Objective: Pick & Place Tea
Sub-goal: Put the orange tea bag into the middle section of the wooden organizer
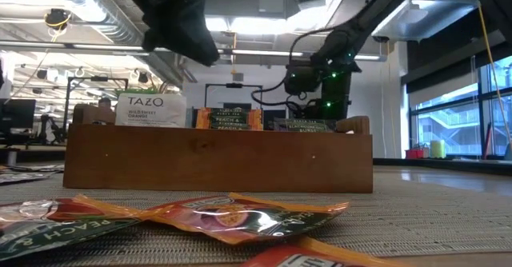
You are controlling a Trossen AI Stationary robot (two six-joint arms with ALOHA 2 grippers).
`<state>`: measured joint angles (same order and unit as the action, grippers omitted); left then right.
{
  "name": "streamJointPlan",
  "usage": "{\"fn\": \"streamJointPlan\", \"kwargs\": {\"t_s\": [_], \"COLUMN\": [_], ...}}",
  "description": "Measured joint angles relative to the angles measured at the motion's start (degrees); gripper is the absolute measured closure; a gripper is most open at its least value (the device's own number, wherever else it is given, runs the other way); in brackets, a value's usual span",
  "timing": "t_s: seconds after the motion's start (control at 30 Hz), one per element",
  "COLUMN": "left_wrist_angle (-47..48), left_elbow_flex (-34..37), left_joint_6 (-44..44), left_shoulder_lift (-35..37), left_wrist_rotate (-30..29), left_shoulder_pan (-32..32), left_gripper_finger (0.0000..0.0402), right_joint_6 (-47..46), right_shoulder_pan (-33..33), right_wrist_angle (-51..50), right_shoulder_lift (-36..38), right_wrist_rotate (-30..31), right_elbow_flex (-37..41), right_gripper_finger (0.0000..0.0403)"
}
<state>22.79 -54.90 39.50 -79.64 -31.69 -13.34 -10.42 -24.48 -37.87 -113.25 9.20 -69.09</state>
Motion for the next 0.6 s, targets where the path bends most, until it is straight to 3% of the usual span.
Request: {"fn": "streamJointPlan", "kwargs": {"t_s": [0.3, 0.6], "left_wrist_angle": [-4.14, -3.52], "left_elbow_flex": [0.0, 0.0], "left_joint_6": [-1.09, -8.17], "left_shoulder_lift": [-5.34, -7.87], "left_wrist_rotate": [0.2, 6.67], "left_shoulder_pan": [2.9, 11.51], "left_gripper_finger": [0.0306, 0.0306], "right_joint_6": [-3.52, -2.19], "right_shoulder_pan": [8.44, 11.61], "right_wrist_angle": [3.5, 5.85], "right_shoulder_lift": [-0.11, -0.24], "right_wrist_rotate": [-0.42, -1.33], "right_elbow_flex": [0.12, -0.47], "right_gripper_finger": [0.0229, 0.0228]}}
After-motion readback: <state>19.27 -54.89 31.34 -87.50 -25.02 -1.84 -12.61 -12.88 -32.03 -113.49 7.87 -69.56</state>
